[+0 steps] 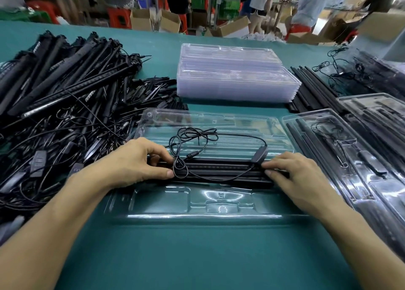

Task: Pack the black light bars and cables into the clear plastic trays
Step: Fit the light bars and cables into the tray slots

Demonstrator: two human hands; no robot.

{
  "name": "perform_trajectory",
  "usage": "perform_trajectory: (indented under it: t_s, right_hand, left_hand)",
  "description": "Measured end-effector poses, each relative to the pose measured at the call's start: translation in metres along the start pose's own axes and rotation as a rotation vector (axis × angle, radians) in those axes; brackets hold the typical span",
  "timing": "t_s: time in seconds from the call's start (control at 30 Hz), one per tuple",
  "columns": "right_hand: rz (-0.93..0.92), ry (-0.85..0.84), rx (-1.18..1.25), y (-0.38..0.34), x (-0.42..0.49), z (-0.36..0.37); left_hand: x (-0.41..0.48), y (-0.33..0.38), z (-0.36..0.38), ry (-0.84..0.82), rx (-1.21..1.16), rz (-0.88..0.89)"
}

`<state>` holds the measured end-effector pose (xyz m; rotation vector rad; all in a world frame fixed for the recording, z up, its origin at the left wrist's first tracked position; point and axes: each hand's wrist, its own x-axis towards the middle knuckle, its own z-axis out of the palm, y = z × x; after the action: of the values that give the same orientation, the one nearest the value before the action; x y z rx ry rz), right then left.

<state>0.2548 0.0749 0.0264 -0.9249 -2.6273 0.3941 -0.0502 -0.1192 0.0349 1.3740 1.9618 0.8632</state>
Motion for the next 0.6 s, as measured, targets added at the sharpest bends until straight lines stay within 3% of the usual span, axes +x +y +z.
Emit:
perform_trajectory:
  t_s: [0.3, 0.47, 0.6]
  right_hand:
    - [0.034, -0.024, 0.106, 0.0, 0.003, -0.002]
    - [0.035, 0.09, 0.179, -0.012, 0.001, -0.003]
    - [0.052, -0.089, -0.006, -0.033, 0.018, -0.007]
  left_hand:
    - [0.002, -0.005, 0.001, 0.018, 0.049, -0.007]
    - [0.004, -0.004, 0.002, 0.007, 0.029, -0.006]
    - [0.004, -0.002, 0.002, 0.023, 0.027, 0.003]
